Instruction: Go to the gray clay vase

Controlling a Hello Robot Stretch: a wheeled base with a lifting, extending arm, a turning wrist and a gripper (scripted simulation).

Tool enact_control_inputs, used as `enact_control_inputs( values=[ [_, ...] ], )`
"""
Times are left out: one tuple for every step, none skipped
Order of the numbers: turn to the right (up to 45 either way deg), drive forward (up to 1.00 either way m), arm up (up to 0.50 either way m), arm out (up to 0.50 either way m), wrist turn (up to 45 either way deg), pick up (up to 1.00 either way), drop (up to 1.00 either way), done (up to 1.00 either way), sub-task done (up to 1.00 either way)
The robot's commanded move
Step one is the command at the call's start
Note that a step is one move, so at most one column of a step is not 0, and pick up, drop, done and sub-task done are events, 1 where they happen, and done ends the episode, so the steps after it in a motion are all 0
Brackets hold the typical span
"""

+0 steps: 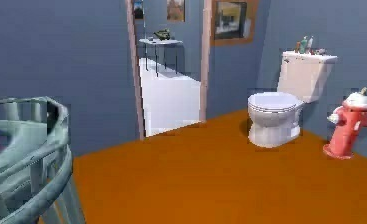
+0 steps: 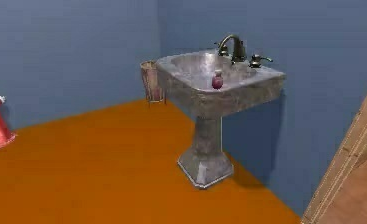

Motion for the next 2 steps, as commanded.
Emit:
enact_control_inputs(
  values=[
    [0.0, 0.65, 0.00, 0.00, 0.0, 0.00, 0.00, 0.00, 0.00],
    [-3.0, 0.00, 0.00, 0.00, 0.0, 0.00, 0.00, 0.00, 0.00]
  ],
)
